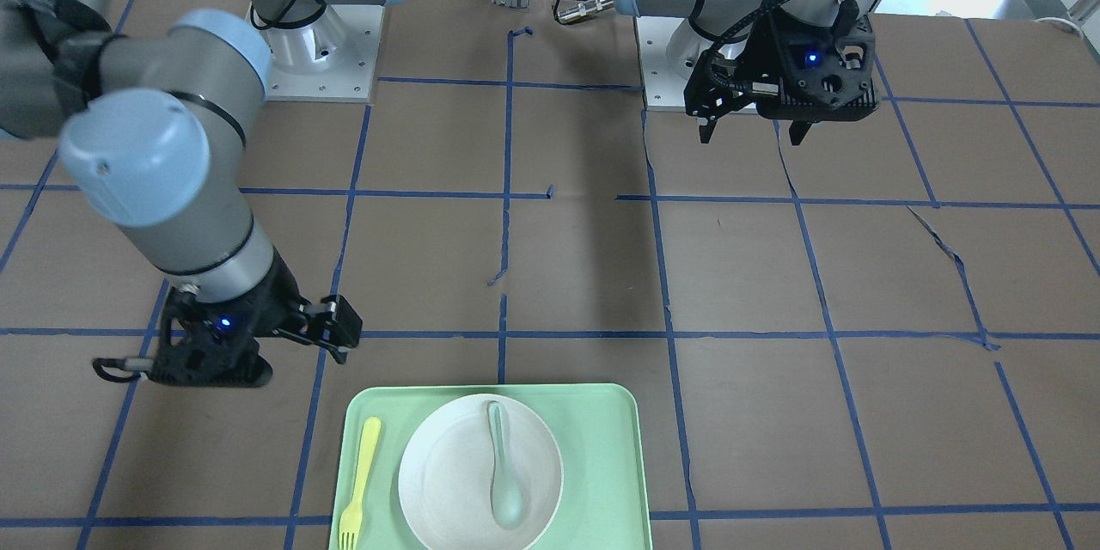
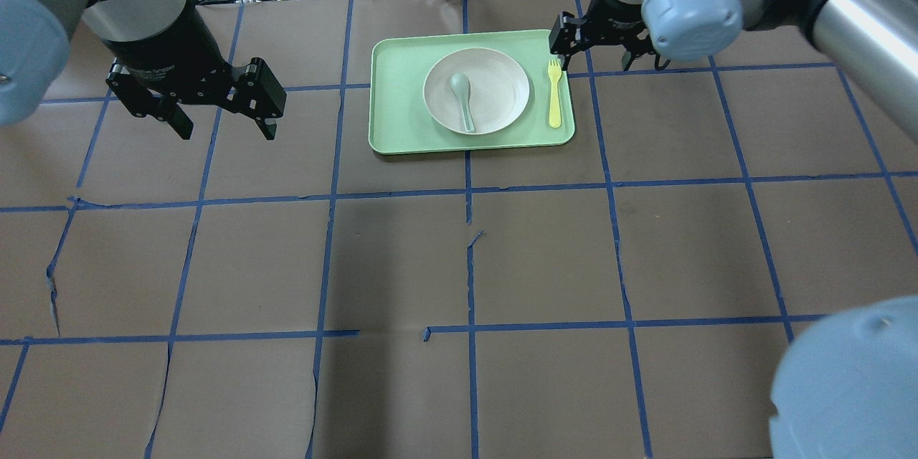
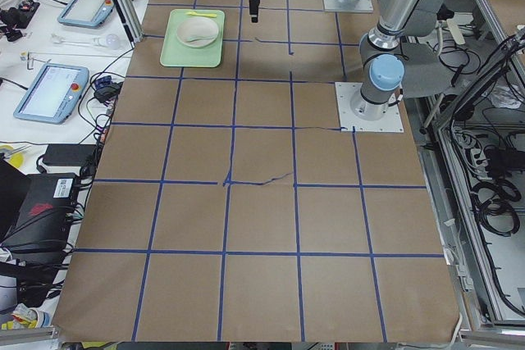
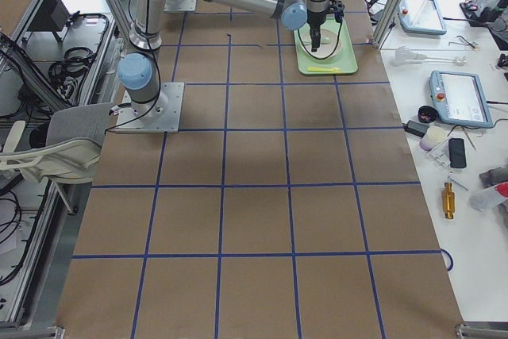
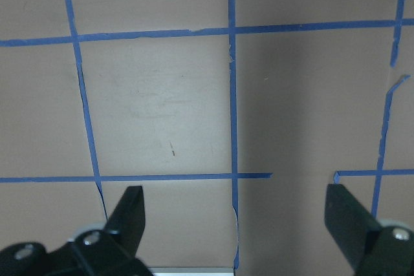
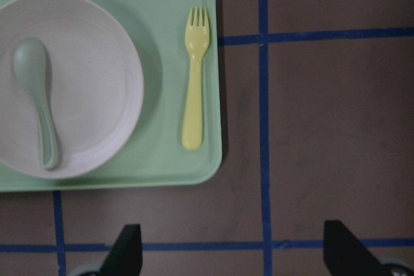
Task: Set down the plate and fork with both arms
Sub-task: 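Open the right gripper and raise it away from the fork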
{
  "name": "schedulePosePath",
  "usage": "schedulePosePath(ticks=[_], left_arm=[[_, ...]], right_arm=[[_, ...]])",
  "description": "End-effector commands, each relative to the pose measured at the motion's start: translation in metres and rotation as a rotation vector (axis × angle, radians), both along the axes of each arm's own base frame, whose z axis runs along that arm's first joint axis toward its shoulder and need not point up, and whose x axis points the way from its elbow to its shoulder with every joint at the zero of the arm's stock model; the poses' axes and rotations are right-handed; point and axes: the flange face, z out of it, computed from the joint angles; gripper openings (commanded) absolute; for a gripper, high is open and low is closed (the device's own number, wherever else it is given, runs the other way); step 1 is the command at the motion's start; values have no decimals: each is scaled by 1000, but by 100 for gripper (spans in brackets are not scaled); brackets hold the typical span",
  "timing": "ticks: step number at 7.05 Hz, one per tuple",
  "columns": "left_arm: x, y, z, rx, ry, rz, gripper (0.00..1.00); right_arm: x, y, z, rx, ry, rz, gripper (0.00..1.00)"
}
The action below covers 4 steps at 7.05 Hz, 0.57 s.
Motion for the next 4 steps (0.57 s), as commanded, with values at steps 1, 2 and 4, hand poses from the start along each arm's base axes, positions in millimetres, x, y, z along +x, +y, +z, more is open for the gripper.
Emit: schedulePosePath(ticks=[1,2,4], left_arm=[[0,-1,0,-4,0,0,100],[0,0,0,-5,0,0,100],[1,-8,2,-47,0,-14,100]], right_arm=[[-35,62,86,33,66,-35,100],[-26,86,114,15,61,-29,100],[-18,112,128,55,73,-1,100]])
